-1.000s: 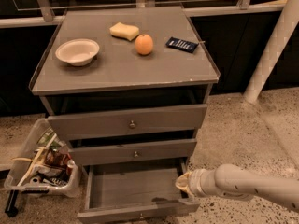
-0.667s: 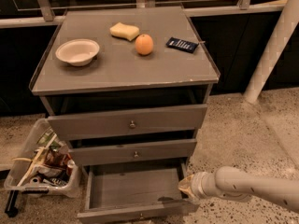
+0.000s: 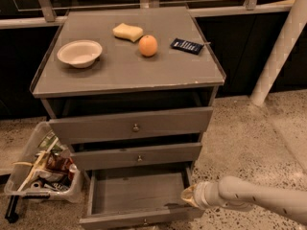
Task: Close bottom drawer
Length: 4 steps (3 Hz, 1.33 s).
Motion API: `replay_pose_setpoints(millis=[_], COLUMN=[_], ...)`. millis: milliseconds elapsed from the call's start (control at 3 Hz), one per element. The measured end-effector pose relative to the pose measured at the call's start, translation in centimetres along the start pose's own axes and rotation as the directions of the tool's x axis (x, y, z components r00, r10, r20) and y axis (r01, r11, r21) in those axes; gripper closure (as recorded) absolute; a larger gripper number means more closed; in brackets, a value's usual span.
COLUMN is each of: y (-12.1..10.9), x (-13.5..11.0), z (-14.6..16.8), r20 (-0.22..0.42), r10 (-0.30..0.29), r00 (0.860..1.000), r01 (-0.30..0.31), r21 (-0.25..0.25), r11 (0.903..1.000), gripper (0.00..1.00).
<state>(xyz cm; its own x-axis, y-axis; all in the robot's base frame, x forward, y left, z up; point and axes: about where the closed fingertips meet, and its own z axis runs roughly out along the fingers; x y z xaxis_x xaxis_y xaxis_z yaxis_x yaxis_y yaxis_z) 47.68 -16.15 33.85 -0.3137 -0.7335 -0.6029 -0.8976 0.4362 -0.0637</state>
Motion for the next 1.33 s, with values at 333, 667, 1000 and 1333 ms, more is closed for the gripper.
replay_pose_setpoints(millis=[333,667,1000,1333], y=[0.6,1.3,2.7,4.1], x=[2.6,5.7,8.4,11.0], z=[3.1,6.1,8.0,10.1], r20=[0.006,-0.010,-0.024,-0.053], r10=[-0.028,-0.064,-0.108,-0.113], r00=[1.000,0.998,0.994,0.992], r01=[0.028,0.063,0.104,0.102], r21=[-0.026,-0.063,-0.122,-0.180], r11=[0.9993,0.9960,0.9870,0.9783], gripper=[1.00,1.00,1.00,1.00])
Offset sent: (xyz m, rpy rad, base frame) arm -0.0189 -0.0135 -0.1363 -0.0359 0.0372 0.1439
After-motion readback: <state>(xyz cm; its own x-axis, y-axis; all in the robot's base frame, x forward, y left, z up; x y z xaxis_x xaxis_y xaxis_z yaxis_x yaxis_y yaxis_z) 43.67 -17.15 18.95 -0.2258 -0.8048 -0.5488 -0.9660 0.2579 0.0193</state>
